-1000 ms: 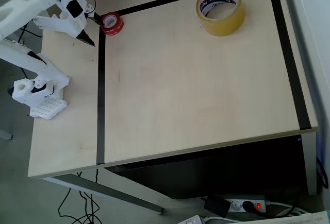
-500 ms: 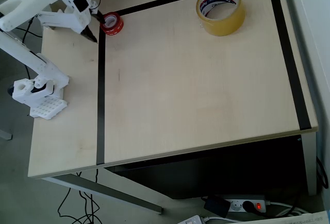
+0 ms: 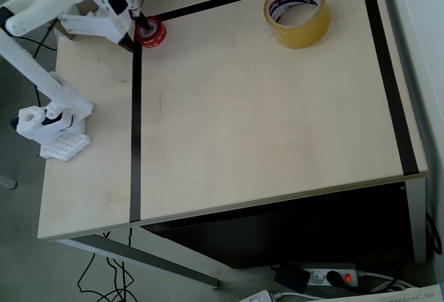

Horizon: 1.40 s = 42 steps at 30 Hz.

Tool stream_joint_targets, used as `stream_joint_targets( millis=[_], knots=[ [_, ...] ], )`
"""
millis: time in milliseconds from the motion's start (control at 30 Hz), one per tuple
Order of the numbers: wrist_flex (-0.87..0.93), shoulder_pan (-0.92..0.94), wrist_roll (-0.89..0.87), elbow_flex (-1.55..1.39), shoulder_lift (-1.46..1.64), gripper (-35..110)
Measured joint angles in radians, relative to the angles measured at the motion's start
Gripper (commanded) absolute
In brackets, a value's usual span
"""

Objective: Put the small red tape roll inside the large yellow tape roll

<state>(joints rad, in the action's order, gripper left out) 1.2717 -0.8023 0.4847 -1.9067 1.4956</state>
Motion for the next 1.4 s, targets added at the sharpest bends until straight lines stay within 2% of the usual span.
stream_joint_targets(
  millis=[167, 400, 633, 900, 1400],
  knots=[
    [-0.103, 0.017, 0.000, -0.037, -0.003, 1],
    [-0.143, 0.052, 0.000, -0.052, -0.002, 0],
    [-0.144, 0.192, 0.000, -0.044, 0.089, 0],
    [-0.201, 0.339, 0.000, 0.172, 0.261, 0],
    [-0.370, 0.402, 0.000, 0.604, 0.097, 0]
  ],
)
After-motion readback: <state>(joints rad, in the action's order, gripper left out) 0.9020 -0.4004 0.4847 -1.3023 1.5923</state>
